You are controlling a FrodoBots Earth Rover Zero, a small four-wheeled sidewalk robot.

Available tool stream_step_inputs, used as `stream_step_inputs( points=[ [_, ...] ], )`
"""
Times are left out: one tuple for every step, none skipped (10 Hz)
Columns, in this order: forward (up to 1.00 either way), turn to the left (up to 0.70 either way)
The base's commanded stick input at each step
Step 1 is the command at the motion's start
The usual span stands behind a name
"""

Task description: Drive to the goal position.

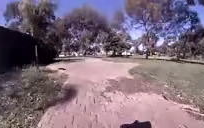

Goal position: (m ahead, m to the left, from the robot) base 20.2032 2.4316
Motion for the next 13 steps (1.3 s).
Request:
stream_step_inputs(
  points=[
    [0.70,0.01],
    [0.70,0.00],
    [0.70,0.00],
    [0.70,0.00],
    [0.70,0.00],
    [0.70,0.00],
    [0.70,0.00],
    [0.70,0.00],
    [0.70,0.00],
    [0.70,0.00],
    [0.70,0.00],
    [0.70,0.00],
    [0.70,0.00]
  ],
)
